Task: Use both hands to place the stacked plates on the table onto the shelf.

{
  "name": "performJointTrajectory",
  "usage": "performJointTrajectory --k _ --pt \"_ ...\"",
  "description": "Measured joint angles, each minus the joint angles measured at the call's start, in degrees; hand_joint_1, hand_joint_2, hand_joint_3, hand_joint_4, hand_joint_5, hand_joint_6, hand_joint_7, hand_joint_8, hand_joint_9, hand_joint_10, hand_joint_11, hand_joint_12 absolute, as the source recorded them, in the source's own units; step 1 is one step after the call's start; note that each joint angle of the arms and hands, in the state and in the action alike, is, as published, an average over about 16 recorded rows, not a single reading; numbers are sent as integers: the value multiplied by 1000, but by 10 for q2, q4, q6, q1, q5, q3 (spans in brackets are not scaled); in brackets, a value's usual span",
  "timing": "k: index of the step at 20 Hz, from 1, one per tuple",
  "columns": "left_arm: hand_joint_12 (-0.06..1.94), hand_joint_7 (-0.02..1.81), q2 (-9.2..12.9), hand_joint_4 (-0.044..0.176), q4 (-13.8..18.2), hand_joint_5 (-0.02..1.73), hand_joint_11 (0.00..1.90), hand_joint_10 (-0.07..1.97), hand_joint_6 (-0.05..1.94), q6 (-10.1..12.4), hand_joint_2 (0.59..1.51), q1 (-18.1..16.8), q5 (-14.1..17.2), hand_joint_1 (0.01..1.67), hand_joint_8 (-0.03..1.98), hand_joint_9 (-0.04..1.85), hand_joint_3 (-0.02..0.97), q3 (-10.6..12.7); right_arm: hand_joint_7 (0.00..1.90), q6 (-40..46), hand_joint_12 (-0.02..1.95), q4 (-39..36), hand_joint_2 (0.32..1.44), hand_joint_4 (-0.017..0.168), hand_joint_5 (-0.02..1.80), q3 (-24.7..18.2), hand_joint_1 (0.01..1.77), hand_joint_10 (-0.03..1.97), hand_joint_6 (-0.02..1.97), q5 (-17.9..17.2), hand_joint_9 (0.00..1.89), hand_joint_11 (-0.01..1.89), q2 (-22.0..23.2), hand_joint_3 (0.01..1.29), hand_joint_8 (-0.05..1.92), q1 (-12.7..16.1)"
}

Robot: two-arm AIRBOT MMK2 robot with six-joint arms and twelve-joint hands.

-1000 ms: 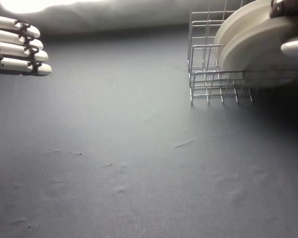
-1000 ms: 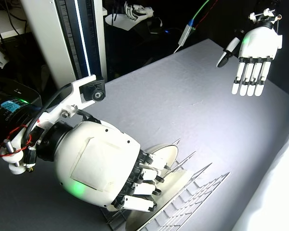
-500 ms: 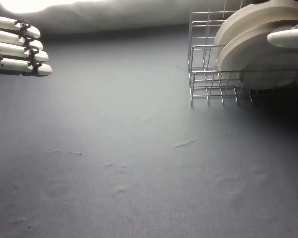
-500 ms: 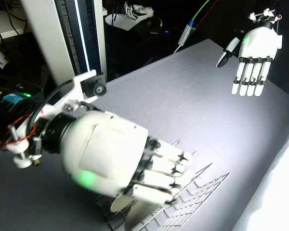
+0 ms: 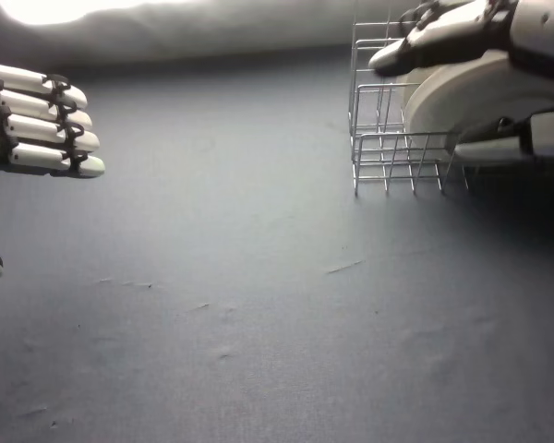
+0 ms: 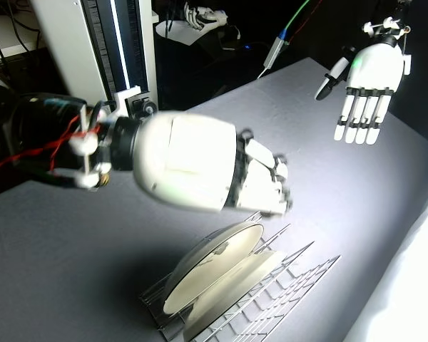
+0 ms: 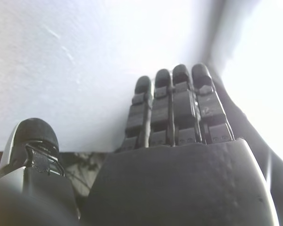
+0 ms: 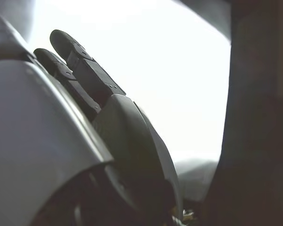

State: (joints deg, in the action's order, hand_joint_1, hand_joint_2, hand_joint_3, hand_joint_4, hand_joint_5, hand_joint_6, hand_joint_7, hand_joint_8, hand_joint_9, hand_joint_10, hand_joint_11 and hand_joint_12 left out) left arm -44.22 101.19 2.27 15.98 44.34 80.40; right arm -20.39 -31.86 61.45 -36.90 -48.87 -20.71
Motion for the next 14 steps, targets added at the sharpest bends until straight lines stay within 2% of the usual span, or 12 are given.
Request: performJointTrajectory --k 7,14 --pt "224 154 -7 2 -11 137 29 9 5 10 1105 16 2 22 14 144 -3 18 601 -17 1442 -164 1100 2 494 -17 1047 578 68 -42 364 19 1 13 26 7" --pt "215 153 -13 3 -21 135 33 9 5 16 1106 24 3 22 14 145 -3 37 595 -27 1419 -229 1099 5 489 -22 1039 552 60 -65 370 21 1 14 25 9"
